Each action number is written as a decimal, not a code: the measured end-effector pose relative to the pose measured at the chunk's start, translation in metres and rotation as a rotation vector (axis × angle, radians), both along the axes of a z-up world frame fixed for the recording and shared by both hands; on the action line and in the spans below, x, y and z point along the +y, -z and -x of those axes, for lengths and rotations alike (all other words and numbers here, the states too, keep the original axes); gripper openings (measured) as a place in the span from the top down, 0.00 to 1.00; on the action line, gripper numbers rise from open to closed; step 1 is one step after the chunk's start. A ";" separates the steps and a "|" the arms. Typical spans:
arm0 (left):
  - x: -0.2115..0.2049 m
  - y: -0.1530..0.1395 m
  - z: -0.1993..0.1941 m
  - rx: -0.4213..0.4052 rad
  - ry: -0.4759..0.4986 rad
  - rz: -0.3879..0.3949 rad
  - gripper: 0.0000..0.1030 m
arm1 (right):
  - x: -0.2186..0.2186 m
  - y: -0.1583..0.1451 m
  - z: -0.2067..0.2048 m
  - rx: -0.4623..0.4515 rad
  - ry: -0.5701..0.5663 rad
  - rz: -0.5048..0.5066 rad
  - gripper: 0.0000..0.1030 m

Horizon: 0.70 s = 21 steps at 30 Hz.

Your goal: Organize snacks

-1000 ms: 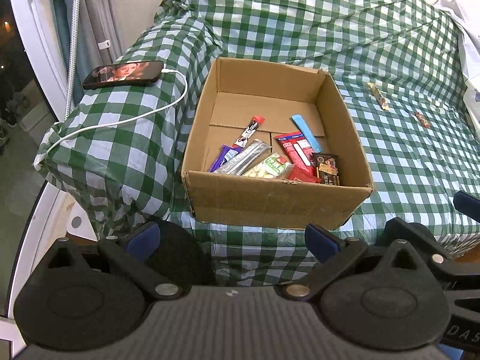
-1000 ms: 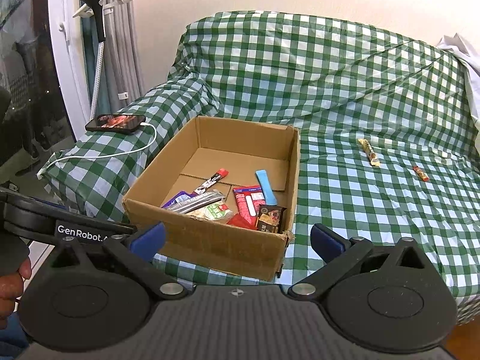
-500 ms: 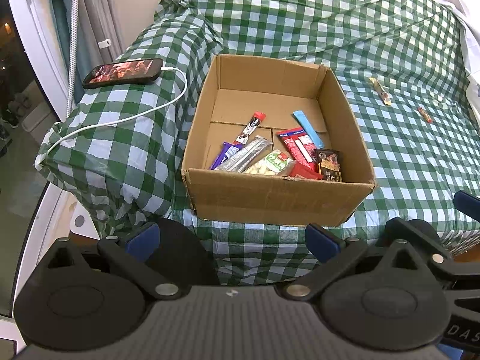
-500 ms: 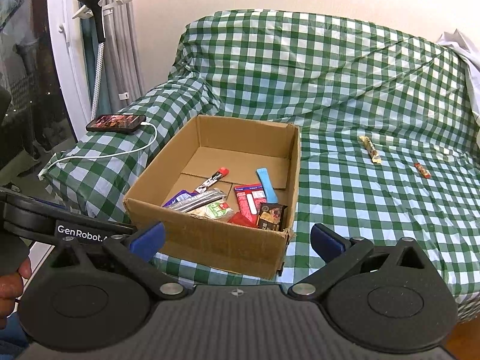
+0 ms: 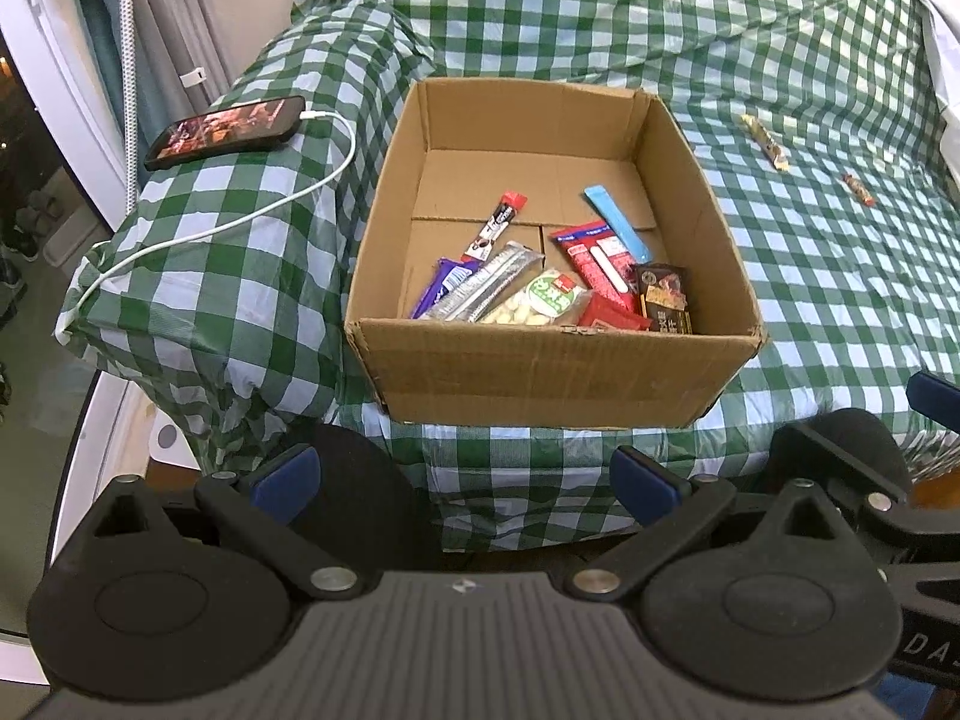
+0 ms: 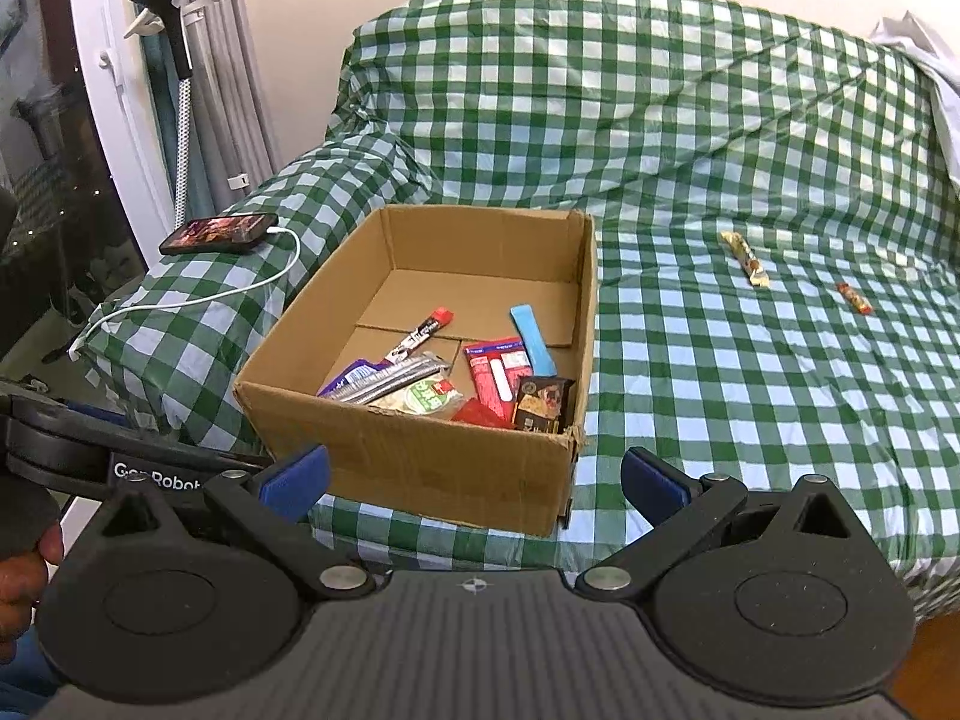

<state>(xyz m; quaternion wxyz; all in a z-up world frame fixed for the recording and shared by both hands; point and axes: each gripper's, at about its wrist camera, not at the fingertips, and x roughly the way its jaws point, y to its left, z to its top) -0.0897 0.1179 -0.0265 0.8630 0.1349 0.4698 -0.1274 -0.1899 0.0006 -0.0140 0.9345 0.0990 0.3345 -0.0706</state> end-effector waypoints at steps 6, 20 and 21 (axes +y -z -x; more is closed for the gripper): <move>-0.009 0.008 -0.007 0.040 0.001 -0.021 0.00 | -0.010 0.010 -0.006 0.017 0.012 -0.036 0.01; -0.042 0.018 -0.020 0.104 0.018 -0.068 0.00 | -0.045 0.028 -0.009 0.038 0.070 -0.125 0.01; -0.045 0.018 -0.020 0.105 0.018 -0.070 0.00 | -0.047 0.029 -0.009 0.038 0.074 -0.130 0.01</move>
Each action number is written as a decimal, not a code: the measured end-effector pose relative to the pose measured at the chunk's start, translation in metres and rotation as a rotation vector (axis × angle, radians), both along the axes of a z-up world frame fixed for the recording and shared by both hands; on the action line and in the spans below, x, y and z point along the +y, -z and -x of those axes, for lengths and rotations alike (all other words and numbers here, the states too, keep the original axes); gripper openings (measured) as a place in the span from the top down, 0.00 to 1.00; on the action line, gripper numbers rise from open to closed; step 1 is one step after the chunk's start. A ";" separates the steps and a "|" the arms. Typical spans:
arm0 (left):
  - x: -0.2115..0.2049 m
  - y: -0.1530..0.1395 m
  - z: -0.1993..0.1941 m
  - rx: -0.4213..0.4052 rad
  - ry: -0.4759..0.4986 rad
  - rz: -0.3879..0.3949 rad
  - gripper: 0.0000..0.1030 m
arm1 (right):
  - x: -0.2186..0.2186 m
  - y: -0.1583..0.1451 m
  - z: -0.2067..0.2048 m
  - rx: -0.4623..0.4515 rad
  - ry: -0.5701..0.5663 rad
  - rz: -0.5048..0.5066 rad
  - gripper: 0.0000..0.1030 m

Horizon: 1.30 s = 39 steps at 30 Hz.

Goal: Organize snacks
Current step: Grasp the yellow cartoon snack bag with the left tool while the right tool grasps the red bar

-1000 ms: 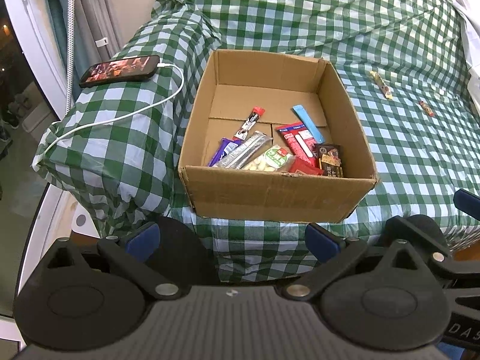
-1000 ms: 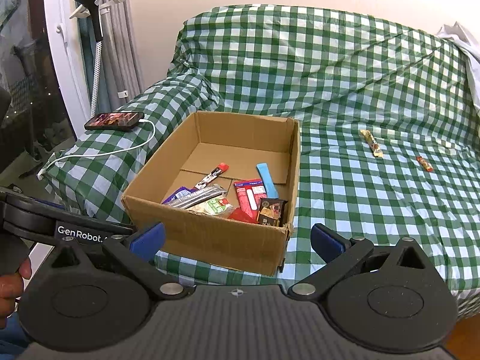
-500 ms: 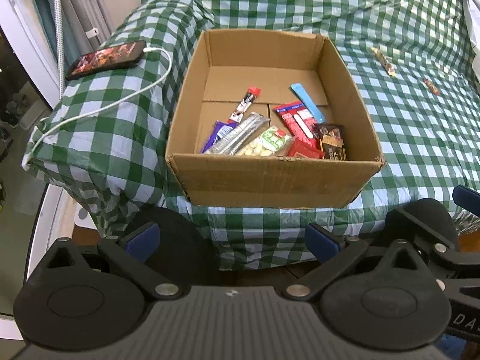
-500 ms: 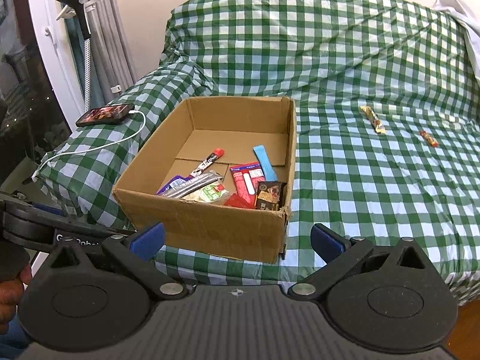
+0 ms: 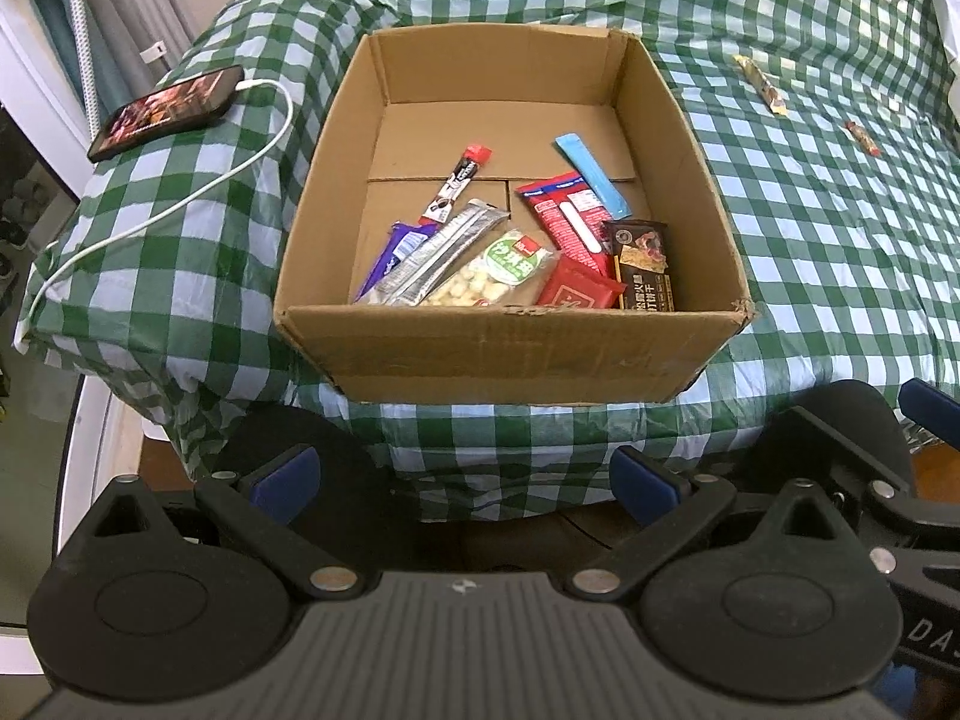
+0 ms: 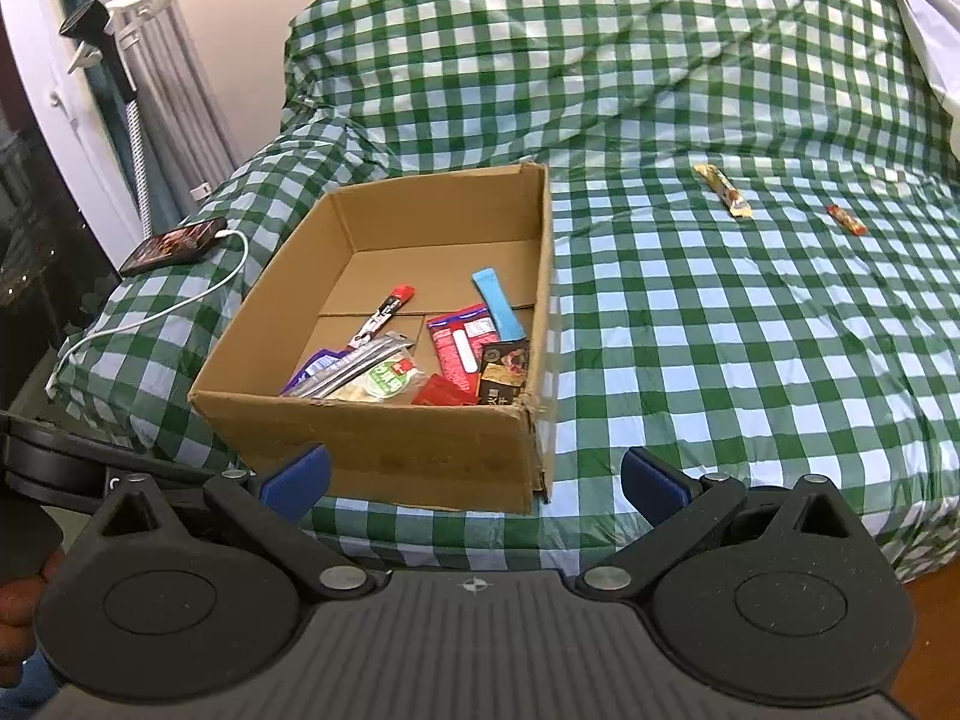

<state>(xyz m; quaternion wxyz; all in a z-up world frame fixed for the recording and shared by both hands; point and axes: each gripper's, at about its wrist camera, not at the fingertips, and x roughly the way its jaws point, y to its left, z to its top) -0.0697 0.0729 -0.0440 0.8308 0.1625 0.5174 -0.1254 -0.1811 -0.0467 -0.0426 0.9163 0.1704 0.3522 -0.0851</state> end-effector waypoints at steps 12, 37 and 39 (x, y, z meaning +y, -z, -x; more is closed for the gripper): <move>-0.046 0.001 0.002 0.036 0.087 -0.020 0.00 | -0.047 0.005 0.013 0.003 0.095 -0.009 0.01; -0.366 0.013 -0.170 -0.032 0.218 0.126 0.00 | -0.357 0.050 -0.065 -0.105 0.475 0.276 0.01; -0.401 0.037 -0.196 -0.022 0.219 0.147 0.00 | -0.399 0.075 -0.096 -0.099 0.489 0.276 0.01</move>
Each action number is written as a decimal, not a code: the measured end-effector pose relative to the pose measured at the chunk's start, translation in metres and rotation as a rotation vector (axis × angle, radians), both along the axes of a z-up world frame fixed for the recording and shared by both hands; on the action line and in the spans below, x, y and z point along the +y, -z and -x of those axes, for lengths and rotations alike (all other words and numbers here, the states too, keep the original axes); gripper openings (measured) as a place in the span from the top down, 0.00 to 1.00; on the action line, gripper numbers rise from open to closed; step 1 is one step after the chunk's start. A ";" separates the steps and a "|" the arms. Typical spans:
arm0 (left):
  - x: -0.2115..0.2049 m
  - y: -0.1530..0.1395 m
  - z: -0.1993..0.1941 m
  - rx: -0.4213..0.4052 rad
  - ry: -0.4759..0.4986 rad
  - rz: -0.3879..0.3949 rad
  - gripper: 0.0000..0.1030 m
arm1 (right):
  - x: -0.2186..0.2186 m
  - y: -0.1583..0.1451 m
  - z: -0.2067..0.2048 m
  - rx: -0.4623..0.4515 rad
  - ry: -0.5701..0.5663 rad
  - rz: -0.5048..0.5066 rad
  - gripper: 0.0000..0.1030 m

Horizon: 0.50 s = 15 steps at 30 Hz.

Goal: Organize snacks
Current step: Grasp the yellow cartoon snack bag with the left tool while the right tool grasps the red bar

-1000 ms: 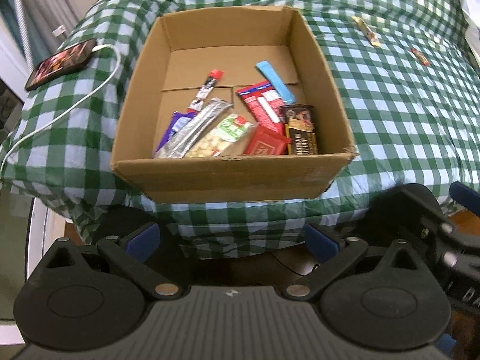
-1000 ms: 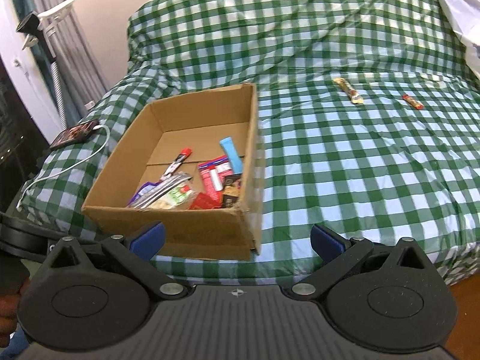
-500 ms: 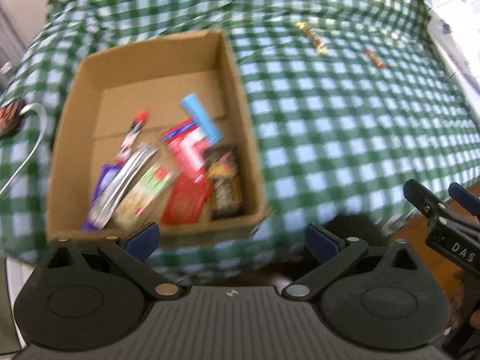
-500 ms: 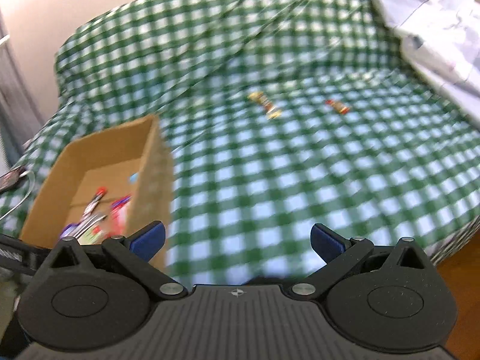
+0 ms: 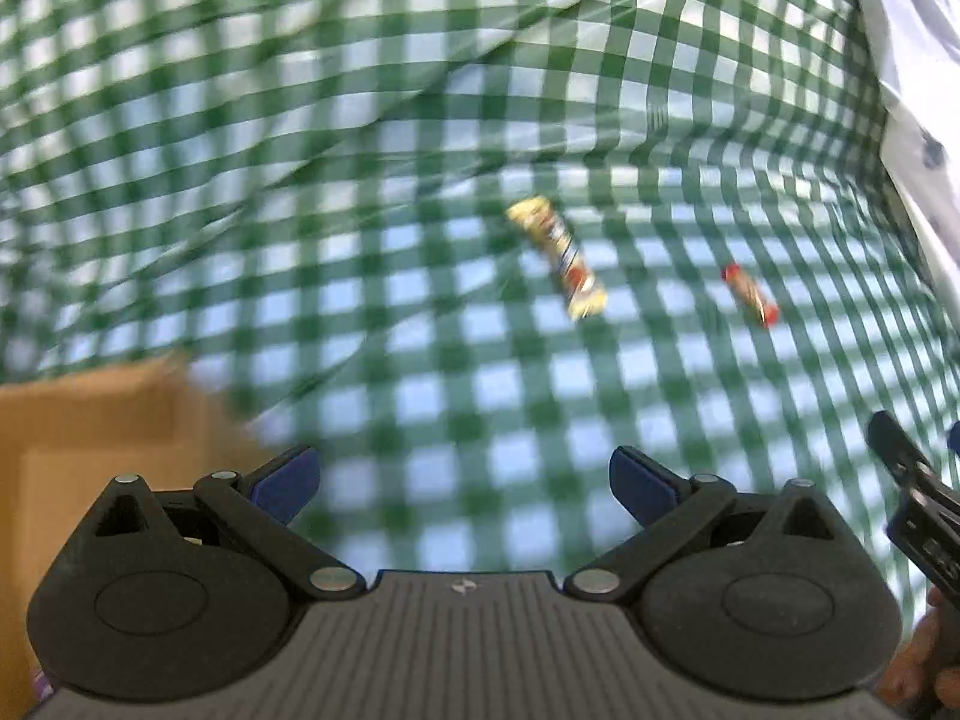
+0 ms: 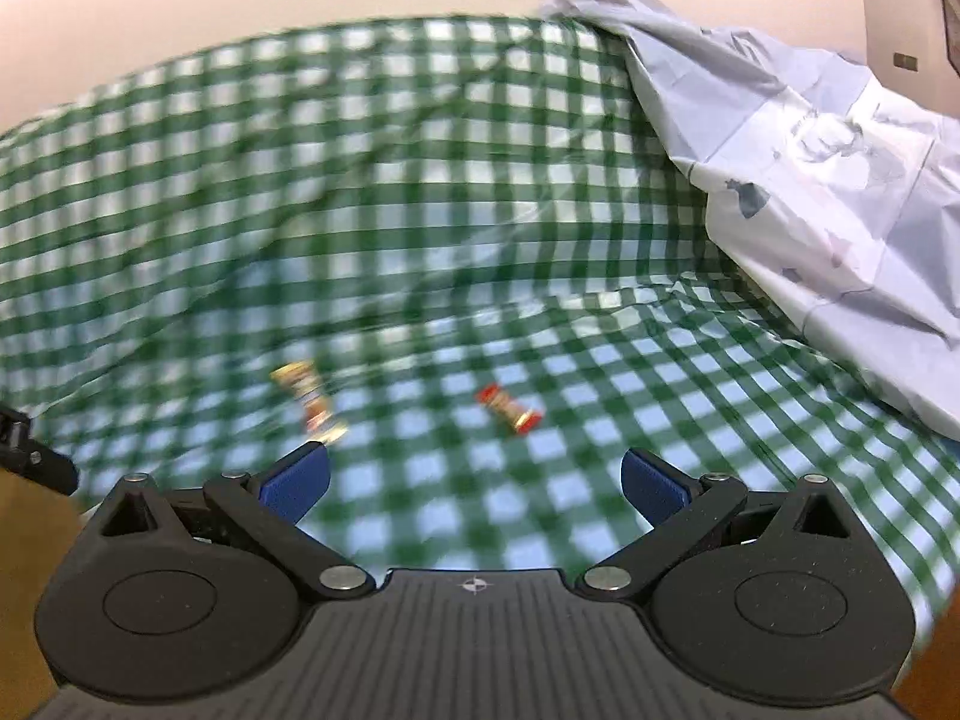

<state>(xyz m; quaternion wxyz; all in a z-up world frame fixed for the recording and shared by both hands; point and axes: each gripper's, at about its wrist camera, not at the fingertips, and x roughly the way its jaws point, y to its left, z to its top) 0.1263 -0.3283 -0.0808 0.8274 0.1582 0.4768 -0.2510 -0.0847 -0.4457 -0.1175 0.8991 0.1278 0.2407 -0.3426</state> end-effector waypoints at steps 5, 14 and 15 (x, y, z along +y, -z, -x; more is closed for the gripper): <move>-0.076 0.061 -0.068 0.031 -0.025 0.003 0.00 | -0.086 0.061 -0.072 0.026 0.044 0.037 0.01; -0.163 0.139 -0.140 0.107 -0.045 -0.037 0.00 | -0.158 0.147 -0.149 0.150 0.016 -0.026 0.01; -0.167 0.144 -0.144 0.109 -0.053 -0.058 0.00 | -0.158 0.150 -0.145 0.107 0.020 -0.017 0.01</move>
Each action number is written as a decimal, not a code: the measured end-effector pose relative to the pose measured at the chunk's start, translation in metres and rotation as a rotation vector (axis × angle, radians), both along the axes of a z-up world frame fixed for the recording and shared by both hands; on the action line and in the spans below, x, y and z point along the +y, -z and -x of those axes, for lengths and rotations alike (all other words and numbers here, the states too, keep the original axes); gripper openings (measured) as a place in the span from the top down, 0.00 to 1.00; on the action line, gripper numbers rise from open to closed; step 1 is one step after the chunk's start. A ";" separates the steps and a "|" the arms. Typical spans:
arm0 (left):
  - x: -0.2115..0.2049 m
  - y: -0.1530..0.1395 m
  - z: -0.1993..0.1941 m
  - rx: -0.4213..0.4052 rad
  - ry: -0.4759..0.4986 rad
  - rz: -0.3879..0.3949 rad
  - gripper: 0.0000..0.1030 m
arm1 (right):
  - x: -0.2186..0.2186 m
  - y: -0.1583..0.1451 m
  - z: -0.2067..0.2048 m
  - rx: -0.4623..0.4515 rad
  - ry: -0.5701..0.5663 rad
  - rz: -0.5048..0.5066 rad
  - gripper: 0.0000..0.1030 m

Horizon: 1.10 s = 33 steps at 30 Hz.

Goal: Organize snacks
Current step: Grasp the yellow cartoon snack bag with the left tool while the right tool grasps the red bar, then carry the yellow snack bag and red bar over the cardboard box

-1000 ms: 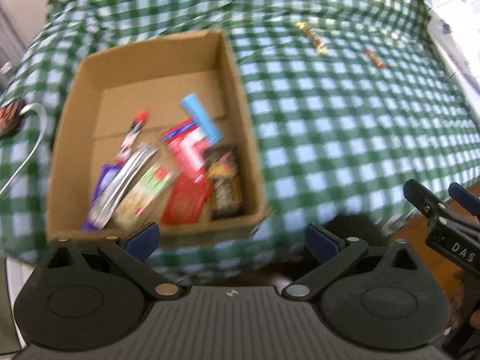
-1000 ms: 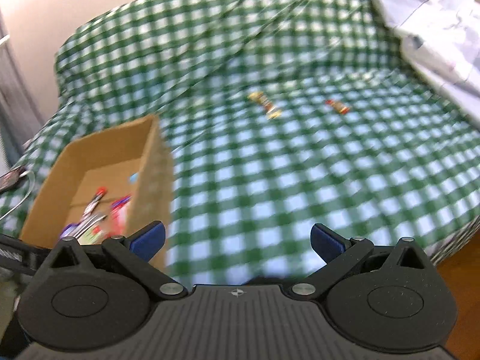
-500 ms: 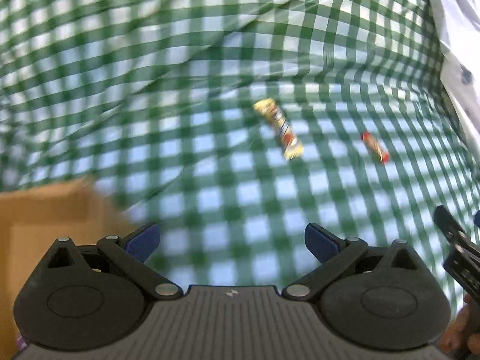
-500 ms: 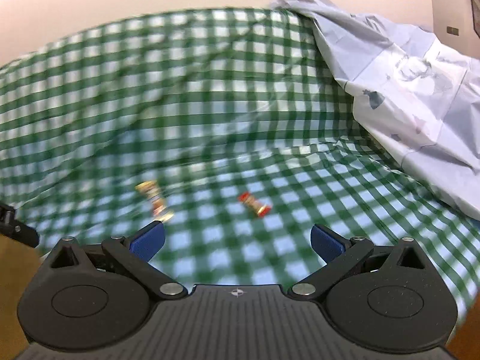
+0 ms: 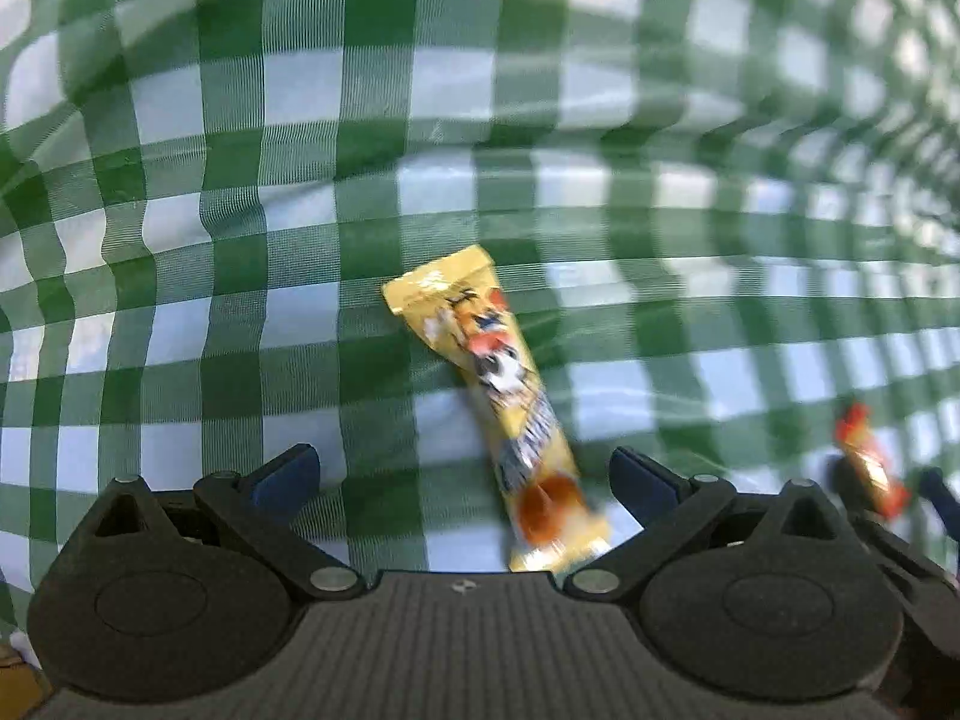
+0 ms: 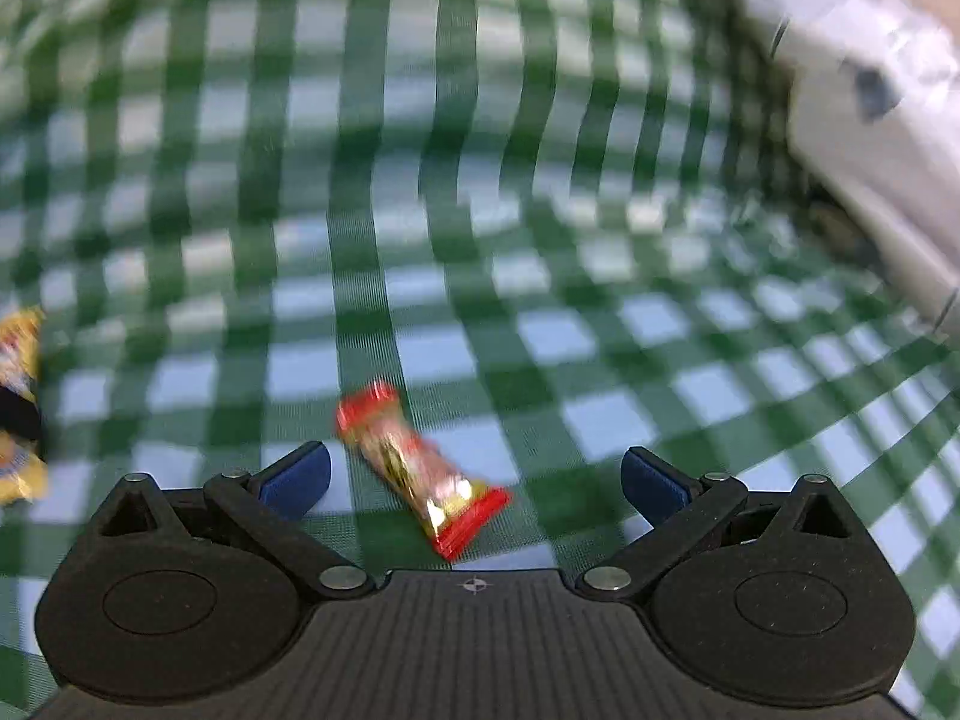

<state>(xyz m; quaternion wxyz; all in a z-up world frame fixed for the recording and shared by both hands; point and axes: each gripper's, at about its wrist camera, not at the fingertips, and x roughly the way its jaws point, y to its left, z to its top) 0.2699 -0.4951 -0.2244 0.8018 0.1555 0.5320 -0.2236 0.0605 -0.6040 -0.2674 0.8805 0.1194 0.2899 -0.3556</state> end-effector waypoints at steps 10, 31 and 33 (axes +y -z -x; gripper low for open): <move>0.030 -0.052 0.021 -0.082 0.070 0.062 0.89 | 0.035 -0.039 0.010 0.012 -0.070 0.038 0.82; 0.407 -0.236 0.279 -0.101 0.093 0.223 0.89 | 0.398 -0.213 0.226 -0.134 -0.430 -0.222 0.82; 0.444 -0.240 0.296 -0.088 0.053 0.221 0.89 | 0.428 -0.220 0.234 -0.118 -0.479 -0.241 0.82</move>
